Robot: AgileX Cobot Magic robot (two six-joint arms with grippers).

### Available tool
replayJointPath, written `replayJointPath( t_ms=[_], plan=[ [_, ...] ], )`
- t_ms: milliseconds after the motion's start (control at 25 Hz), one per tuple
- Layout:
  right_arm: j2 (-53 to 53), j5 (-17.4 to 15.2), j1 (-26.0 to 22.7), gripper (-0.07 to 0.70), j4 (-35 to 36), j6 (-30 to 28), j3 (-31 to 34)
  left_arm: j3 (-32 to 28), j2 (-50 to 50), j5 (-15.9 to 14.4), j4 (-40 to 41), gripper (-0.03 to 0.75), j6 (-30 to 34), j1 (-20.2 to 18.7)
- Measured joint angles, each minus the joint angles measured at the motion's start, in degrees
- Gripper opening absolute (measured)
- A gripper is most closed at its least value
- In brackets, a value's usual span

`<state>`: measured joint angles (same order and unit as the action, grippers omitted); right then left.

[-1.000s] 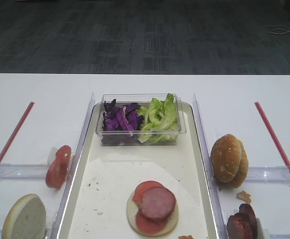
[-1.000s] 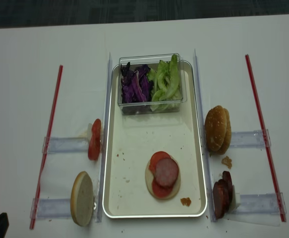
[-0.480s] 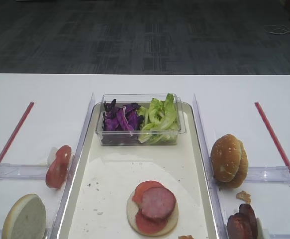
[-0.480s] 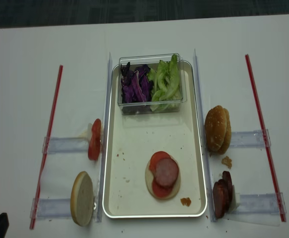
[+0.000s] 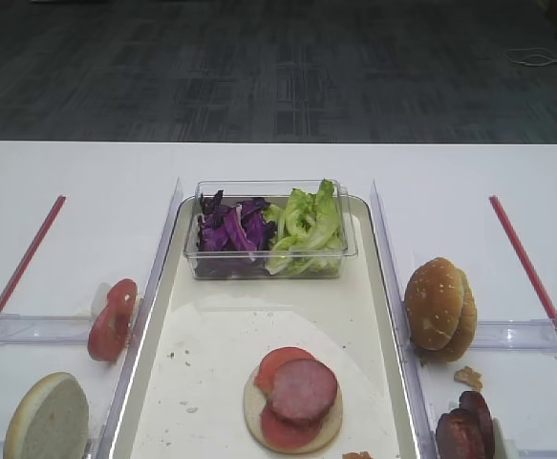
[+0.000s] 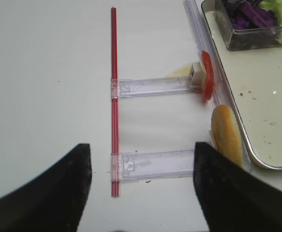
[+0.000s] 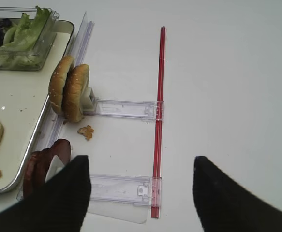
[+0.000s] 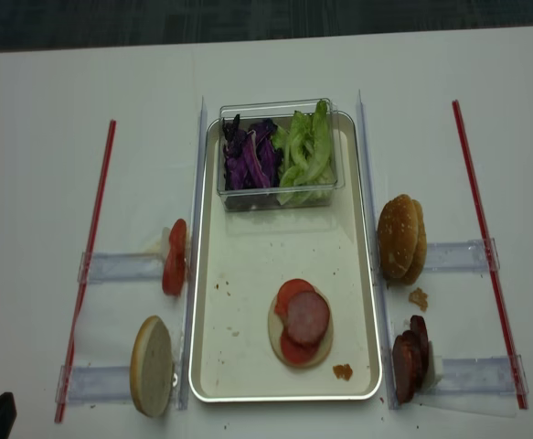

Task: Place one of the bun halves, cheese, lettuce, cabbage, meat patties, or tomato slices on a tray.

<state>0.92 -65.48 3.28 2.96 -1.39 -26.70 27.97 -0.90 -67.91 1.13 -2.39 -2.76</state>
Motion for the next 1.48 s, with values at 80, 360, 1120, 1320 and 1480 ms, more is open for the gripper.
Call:
replayJointPath(
  t_ms=[80, 360, 1120, 1320, 1480],
  plan=[
    [0.0, 0.0, 0.0, 0.5, 0.0, 0.0, 0.0, 0.0, 0.0, 0.0, 0.0, 0.429, 0.0, 0.0],
    [0.0, 0.0, 0.0, 0.5, 0.0, 0.0, 0.0, 0.0, 0.0, 0.0, 0.0, 0.429, 0.0, 0.0],
    [0.0, 0.0, 0.0, 0.5, 0.0, 0.0, 0.0, 0.0, 0.0, 0.0, 0.0, 0.429, 0.0, 0.0],
    [0.0, 0.0, 0.0, 0.5, 0.0, 0.0, 0.0, 0.0, 0.0, 0.0, 0.0, 0.429, 0.0, 0.0],
    [0.0, 0.0, 0.0, 0.5, 0.0, 0.0, 0.0, 0.0, 0.0, 0.0, 0.0, 0.429, 0.0, 0.0]
  ],
)
